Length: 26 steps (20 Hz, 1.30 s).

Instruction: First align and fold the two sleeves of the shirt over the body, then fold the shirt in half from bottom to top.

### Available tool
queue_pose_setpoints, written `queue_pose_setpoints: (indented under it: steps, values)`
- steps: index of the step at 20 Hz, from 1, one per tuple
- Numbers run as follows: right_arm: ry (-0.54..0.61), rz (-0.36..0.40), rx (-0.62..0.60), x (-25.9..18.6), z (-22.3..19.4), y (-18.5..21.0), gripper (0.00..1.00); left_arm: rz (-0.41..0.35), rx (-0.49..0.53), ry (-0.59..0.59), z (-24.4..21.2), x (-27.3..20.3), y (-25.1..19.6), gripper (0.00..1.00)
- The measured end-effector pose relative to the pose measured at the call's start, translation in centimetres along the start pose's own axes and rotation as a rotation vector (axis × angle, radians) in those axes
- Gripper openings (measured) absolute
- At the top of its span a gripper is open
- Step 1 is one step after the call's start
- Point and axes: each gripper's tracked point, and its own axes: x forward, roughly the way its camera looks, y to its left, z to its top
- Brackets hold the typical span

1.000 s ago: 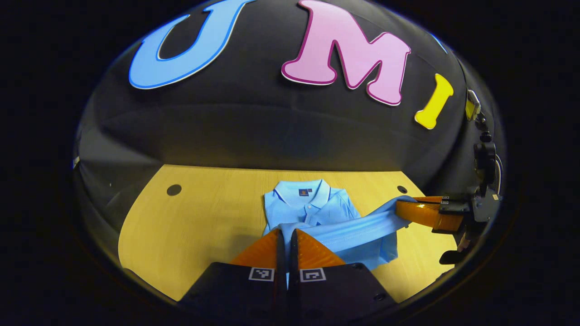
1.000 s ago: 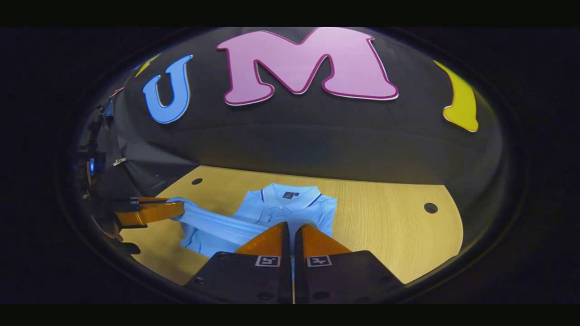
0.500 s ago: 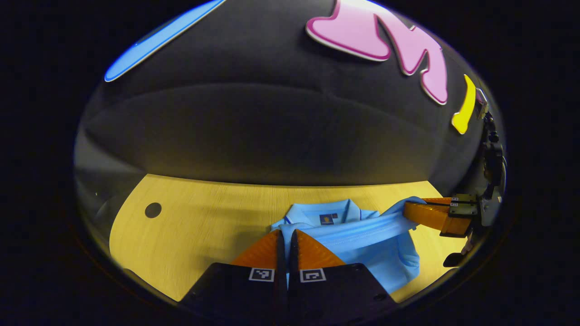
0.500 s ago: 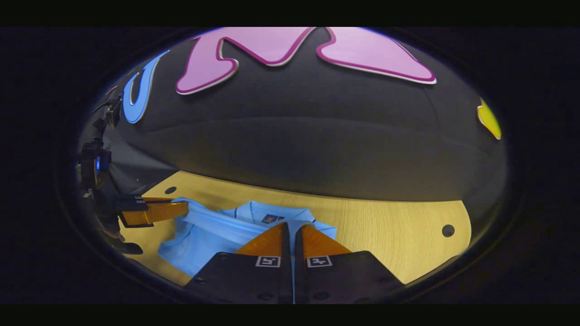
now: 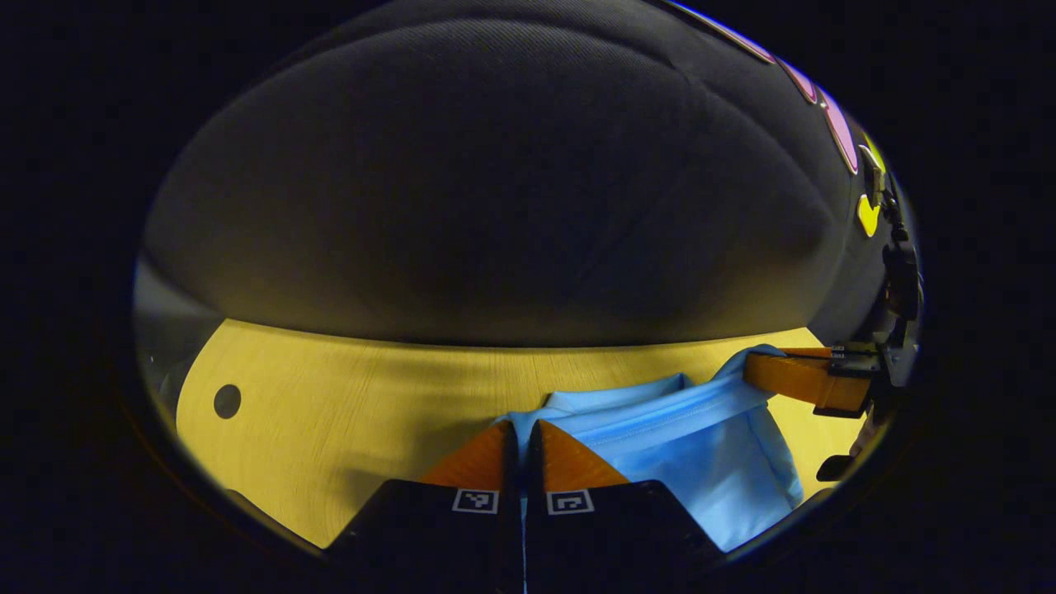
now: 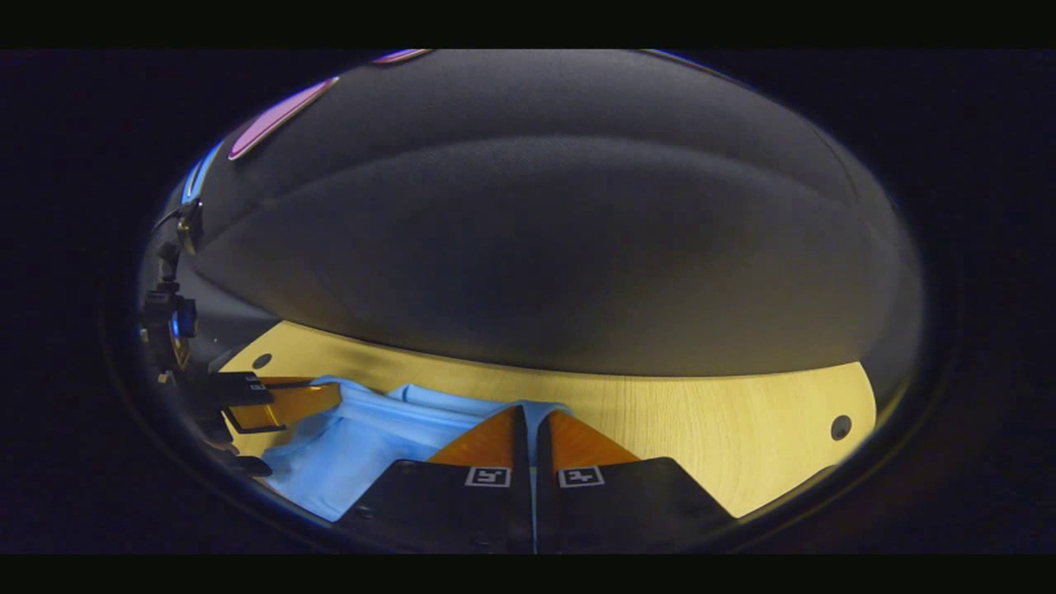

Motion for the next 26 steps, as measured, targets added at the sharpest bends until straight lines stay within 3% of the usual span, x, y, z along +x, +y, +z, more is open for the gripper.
queue_pose_setpoints:
  steps: [1,3,4,6,9,10,16,26]
  values:
    - [0.012,-0.006,-0.012,0.3,-0.5,-0.2,0.12,0.016,0.011,-0.008,0.1,0.1,0.3,0.11]
    - [0.021,-0.026,-0.032,0.6,-0.9,-0.6,0.05,0.052,0.017,-0.027,0.4,-0.2,0.3,0.21]
    - [0.018,-0.031,-0.029,0.5,-1.0,-0.7,0.19,0.066,0.013,-0.038,0.9,-0.7,0.3,0.34]
    - [-0.005,-0.051,-0.022,-0.5,-0.8,-1.3,0.33,0.07,-0.016,-0.07,1.5,-2.3,0.5,0.61]
    - [-0.062,-0.102,-0.022,-2.5,-0.1,-2.4,0.81,0.088,-0.037,-0.167,3.1,-6.1,1.0,1.0]
    - [-0.081,-0.117,-0.013,-3.5,0.1,-2.8,0.98,0.091,-0.038,-0.202,3.6,-7.7,0.9,0.99]
    - [-0.217,-0.202,0.002,-13.2,3.0,-3.1,0.96,0.105,0.002,-0.356,5.9,-19.3,-0.8,0.97]
    - [-0.436,-0.223,-0.048,-35.0,4.4,3.8,0.96,0.036,0.052,-0.504,4.0,-42.2,-6.8,0.97]
